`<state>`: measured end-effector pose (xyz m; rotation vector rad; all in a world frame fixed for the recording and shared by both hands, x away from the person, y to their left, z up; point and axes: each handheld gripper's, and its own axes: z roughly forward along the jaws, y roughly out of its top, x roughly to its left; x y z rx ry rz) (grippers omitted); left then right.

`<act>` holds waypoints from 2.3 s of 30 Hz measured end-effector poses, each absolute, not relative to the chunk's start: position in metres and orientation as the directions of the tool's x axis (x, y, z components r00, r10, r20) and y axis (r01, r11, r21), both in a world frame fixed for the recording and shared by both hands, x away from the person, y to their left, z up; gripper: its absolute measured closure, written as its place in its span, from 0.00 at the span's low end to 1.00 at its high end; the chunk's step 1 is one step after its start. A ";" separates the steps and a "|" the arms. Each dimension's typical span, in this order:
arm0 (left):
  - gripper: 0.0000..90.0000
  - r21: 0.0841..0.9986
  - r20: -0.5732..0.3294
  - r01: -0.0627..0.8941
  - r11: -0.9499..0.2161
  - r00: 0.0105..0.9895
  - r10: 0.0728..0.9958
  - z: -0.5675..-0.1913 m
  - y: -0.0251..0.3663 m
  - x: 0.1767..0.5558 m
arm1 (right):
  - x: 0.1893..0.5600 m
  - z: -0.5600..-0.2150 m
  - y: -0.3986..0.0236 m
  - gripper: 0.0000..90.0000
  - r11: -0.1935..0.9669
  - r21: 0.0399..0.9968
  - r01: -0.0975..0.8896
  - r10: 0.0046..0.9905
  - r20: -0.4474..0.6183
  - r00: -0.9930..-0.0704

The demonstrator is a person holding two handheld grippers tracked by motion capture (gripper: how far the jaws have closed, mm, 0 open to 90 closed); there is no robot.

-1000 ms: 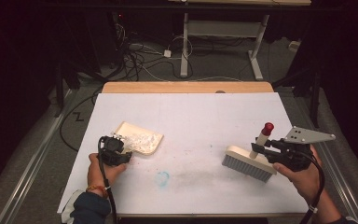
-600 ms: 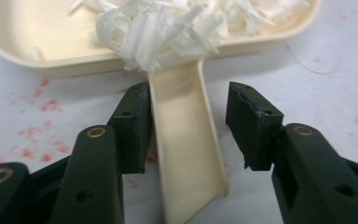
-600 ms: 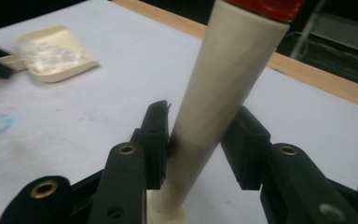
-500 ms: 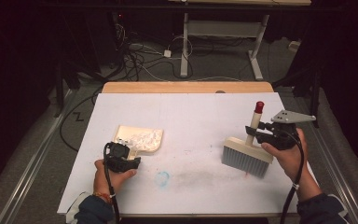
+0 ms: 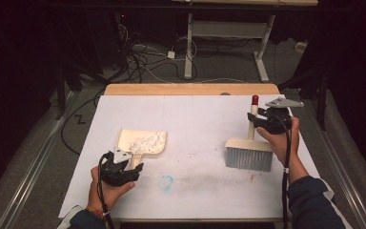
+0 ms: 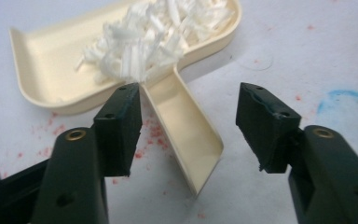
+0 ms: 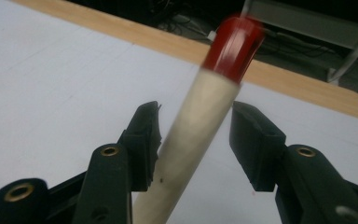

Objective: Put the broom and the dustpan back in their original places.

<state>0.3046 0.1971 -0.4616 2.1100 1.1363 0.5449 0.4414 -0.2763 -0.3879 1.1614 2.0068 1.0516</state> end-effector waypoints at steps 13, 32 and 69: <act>0.25 0.780 0.109 0.447 -0.438 0.592 0.799 -0.469 0.193 0.285 | 0.440 -0.386 -0.272 0.54 0.295 0.873 0.388 0.896 -0.112 -0.430; 0.22 0.788 0.214 0.327 -0.521 0.648 0.731 -0.474 0.170 0.279 | 0.417 -0.403 -0.258 0.41 0.280 0.913 0.297 0.884 -0.125 -0.450; 0.19 0.774 0.234 0.307 -0.555 0.675 0.699 -0.478 0.164 0.273 | 0.370 -0.384 -0.246 0.22 0.338 0.924 0.181 0.822 -0.196 -0.534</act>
